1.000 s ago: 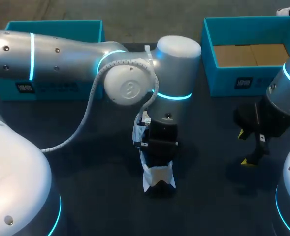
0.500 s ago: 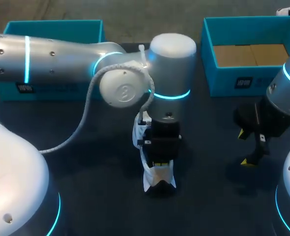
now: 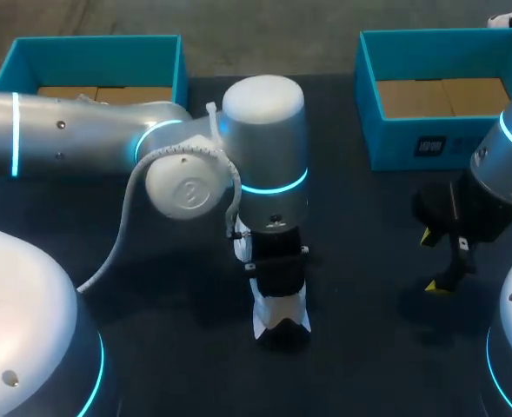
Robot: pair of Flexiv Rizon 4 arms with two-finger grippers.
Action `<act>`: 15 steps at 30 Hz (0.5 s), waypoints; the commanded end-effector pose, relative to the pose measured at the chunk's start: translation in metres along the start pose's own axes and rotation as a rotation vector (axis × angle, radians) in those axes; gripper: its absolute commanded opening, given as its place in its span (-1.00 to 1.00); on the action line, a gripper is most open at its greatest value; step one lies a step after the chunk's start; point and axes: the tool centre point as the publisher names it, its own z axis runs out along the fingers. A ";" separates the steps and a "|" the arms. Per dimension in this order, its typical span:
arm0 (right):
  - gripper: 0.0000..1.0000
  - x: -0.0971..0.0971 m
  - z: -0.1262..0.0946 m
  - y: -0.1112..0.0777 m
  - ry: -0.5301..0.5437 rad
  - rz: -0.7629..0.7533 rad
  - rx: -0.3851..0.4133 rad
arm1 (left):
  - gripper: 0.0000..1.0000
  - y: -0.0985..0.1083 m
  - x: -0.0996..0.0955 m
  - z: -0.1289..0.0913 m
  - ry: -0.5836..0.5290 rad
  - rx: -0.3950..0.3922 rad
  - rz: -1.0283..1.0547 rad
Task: Take the shoe out of the shoebox, open the shoe tongue, remove and reinsert the insole, then place the shoe into the shoebox
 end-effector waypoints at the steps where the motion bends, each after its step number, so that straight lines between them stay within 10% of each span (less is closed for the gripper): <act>1: 1.00 0.001 0.000 -0.001 -0.003 -0.001 0.000 | -1.00 0.003 -0.008 0.010 0.027 0.000 0.000; 15: 1.00 0.001 0.000 -0.001 -0.003 -0.001 0.000 | -1.00 -0.008 -0.011 -0.002 0.158 0.049 0.069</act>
